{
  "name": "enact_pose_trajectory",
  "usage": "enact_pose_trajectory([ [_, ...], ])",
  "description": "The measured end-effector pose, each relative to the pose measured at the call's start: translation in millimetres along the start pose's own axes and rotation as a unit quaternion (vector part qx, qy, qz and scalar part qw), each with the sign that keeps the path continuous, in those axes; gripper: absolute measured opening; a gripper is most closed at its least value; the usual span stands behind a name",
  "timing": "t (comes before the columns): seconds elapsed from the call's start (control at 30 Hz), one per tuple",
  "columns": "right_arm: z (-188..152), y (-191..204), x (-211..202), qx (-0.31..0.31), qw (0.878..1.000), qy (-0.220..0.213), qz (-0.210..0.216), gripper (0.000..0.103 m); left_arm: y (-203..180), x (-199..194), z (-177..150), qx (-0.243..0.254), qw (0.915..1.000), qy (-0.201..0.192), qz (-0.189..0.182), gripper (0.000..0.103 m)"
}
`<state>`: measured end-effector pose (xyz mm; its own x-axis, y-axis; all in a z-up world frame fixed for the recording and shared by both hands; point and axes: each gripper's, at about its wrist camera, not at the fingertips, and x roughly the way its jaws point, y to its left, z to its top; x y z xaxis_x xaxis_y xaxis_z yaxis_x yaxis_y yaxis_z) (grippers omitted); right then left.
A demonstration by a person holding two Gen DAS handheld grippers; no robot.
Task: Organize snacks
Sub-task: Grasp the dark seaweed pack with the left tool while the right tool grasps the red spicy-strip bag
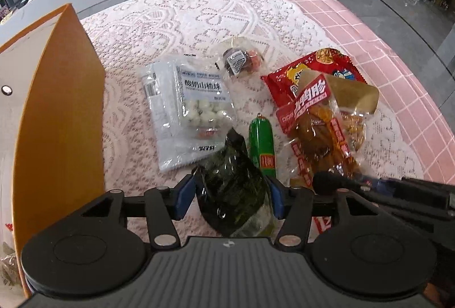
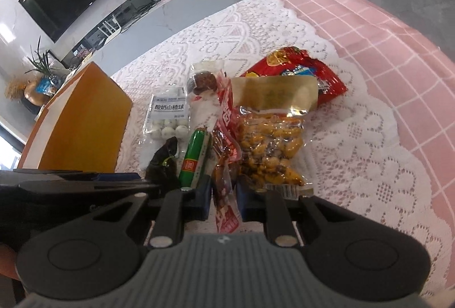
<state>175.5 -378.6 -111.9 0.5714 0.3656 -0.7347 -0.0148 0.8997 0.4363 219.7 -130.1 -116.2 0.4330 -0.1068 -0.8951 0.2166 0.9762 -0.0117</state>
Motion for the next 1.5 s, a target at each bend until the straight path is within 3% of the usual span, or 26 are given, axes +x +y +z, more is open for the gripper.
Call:
enact_pose_trajectory([
  [0.2, 0, -3, 3, 0.010, 1.000, 0.007, 0.007, 0.015, 4, 3, 2, -0.006, 0.9997, -0.009, -0.023, 0.061],
  [0.37, 0, -3, 4, 0.012, 1.000, 0.010, 0.009, 0.015, 9, 0, -1, -0.024, 0.9990, -0.011, -0.036, 0.046],
  [0.43, 1, -3, 4, 0.012, 1.000, 0.010, 0.010, 0.015, 11, -3, -1, -0.028, 0.9988, -0.008, -0.038, 0.045],
  [0.7, 1, -3, 4, 0.011, 1.000, 0.009, 0.008, 0.015, -2, -14, -15, 0.066, 0.9977, 0.017, -0.009, 0.044],
  [0.8, 1, -3, 4, 0.010, 1.000, 0.008, 0.010, 0.015, -4, -13, -22, 0.089, 0.9960, 0.008, -0.001, 0.045],
  [1.0, 1, -3, 7, 0.009, 1.000, 0.014, 0.009, 0.017, -10, -5, -24, 0.112, 0.9936, 0.010, 0.005, 0.059],
  [1.2, 3, -5, 16, 0.018, 0.999, 0.025, 0.017, 0.021, -14, 0, -27, 0.128, 0.9913, 0.012, 0.028, 0.053],
  [1.3, 5, -4, 19, 0.019, 0.999, 0.026, 0.024, 0.032, -15, 1, -29, 0.133, 0.9906, 0.009, 0.031, 0.050],
  [1.4, 5, -5, 20, 0.021, 0.999, 0.021, 0.026, 0.032, -14, 0, -30, 0.125, 0.9917, 0.005, 0.029, 0.047],
  [1.5, 4, -7, 18, 0.031, 0.999, 0.014, 0.029, 0.016, -10, -3, -31, 0.110, 0.9936, 0.002, 0.025, 0.045],
])
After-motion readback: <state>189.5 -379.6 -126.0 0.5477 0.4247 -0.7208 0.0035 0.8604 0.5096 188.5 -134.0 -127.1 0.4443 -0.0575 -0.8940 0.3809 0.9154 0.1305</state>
